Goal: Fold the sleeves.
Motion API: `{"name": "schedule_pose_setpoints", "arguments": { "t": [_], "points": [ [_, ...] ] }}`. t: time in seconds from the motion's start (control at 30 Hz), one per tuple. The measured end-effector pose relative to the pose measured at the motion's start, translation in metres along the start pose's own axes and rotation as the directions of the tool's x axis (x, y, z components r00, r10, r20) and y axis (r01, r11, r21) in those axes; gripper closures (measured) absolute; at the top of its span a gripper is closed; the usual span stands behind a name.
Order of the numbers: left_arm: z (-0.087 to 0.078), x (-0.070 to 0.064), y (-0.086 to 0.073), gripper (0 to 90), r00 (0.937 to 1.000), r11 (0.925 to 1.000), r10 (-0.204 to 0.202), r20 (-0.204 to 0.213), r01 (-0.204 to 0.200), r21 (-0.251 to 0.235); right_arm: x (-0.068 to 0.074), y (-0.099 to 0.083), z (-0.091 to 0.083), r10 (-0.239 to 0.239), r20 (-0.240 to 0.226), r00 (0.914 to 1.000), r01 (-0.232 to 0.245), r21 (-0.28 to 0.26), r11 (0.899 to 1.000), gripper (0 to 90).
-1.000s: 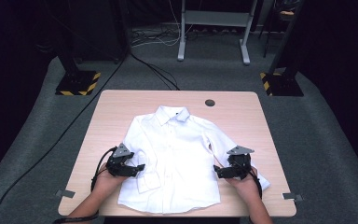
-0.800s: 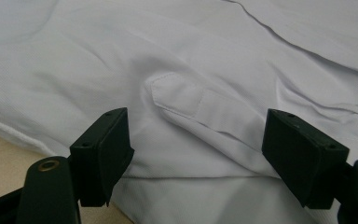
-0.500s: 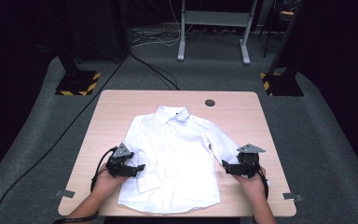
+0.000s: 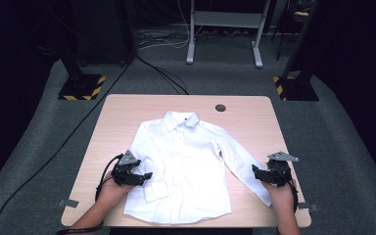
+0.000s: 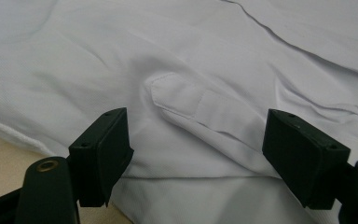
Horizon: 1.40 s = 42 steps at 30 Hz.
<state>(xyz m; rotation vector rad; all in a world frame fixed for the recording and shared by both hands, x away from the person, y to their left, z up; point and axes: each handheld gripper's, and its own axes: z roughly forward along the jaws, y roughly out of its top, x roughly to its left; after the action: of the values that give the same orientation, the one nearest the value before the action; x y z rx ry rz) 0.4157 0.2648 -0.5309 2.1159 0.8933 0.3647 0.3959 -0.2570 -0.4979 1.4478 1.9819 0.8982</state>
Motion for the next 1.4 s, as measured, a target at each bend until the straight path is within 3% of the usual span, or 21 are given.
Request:
{"name": "schedule_pose_setpoints", "arguments": {
  "t": [0.2, 0.4, 0.67, 1.13, 1.4],
  "points": [
    [0.000, 0.000, 0.000, 22.7, 1.0000, 1.0000, 0.000, 0.000, 0.000, 0.000, -0.016, -0.009, -0.004, 0.030, -0.016, 0.9994, -0.029, 0.056, 0.998, 39.4],
    [0.000, -0.001, 0.000, 22.6, 1.0000, 1.0000, 0.005, -0.005, -0.005, 0.001, -0.022, -0.015, -0.006, 0.044, -0.042, 0.9982, -0.039, 0.104, 0.994, 58.6],
    [0.000, 0.000, 0.000, 22.1, 1.0000, 1.0000, 0.003, 0.000, -0.003, 0.001, -0.022, -0.018, -0.010, 0.032, -0.036, 0.9988, -0.027, 0.133, 0.991, 69.8],
    [0.001, 0.000, 0.000, 22.0, 1.0000, 1.0000, 0.003, -0.001, -0.003, 0.001, -0.028, -0.025, -0.009, 0.068, -0.052, 0.9964, -0.058, 0.172, 0.983, 70.8],
    [0.001, -0.001, 0.000, 22.0, 1.0000, 1.0000, 0.005, -0.002, -0.005, 0.001, -0.023, -0.025, -0.009, 0.029, -0.082, 0.9962, -0.014, 0.171, 0.985, 85.7]
  ]
}}
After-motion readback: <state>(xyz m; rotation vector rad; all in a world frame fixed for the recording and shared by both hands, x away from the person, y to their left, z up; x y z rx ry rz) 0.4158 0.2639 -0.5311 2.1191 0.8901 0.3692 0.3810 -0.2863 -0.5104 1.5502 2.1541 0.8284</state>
